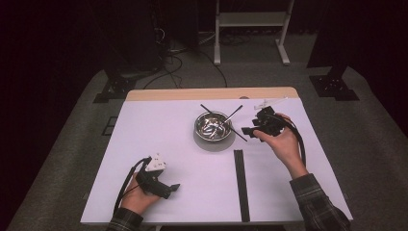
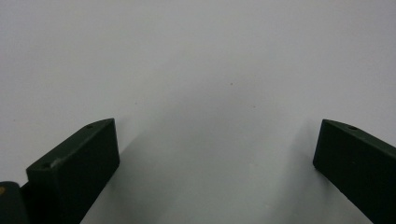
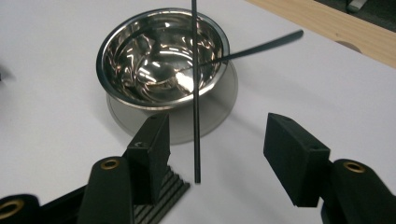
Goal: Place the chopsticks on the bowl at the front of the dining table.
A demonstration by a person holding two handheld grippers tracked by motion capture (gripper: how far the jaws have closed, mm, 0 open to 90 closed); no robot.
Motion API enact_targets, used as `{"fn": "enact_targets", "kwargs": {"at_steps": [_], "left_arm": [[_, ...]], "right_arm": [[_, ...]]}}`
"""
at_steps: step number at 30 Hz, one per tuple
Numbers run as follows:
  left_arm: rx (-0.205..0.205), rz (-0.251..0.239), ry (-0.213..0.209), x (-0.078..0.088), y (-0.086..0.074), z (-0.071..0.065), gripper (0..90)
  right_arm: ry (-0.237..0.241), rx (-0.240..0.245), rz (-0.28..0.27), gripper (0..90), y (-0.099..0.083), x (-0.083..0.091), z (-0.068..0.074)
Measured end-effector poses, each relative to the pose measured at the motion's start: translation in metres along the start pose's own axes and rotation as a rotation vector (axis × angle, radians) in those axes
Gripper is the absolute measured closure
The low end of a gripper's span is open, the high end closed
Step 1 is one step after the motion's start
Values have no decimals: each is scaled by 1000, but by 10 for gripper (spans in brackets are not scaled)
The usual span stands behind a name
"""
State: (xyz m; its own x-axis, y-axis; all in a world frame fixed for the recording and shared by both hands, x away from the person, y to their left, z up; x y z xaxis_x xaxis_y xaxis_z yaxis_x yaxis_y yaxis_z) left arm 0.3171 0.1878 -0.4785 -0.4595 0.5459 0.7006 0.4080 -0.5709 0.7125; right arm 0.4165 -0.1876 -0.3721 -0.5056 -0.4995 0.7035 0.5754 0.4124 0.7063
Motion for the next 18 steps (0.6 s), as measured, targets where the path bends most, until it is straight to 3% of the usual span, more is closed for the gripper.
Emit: {"fn": "enact_targets", "kwargs": {"at_steps": [9,18], "left_arm": [[-2,1,0,0,0,0,0],[2,1,-1,0,0,0,0]], "right_arm": [[-40,-19,5,336,-29,15,-3],[-41,-56,25,294,-59,16,-7]]}}
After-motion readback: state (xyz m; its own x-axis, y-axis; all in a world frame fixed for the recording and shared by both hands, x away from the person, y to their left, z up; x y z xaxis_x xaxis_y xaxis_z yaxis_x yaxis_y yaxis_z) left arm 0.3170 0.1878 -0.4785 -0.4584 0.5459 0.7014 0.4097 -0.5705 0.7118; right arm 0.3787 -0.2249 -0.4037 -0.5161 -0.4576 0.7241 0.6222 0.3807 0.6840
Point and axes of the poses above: each handheld gripper's, and its own axes: x roughly backward along the jaws, y roughly out of its top, z roughly to its left, the point moved 2 cm from there along -x, roughly forward along the jaws, and after that the axes turned 2 degrees about y, right-handed, at the moved point
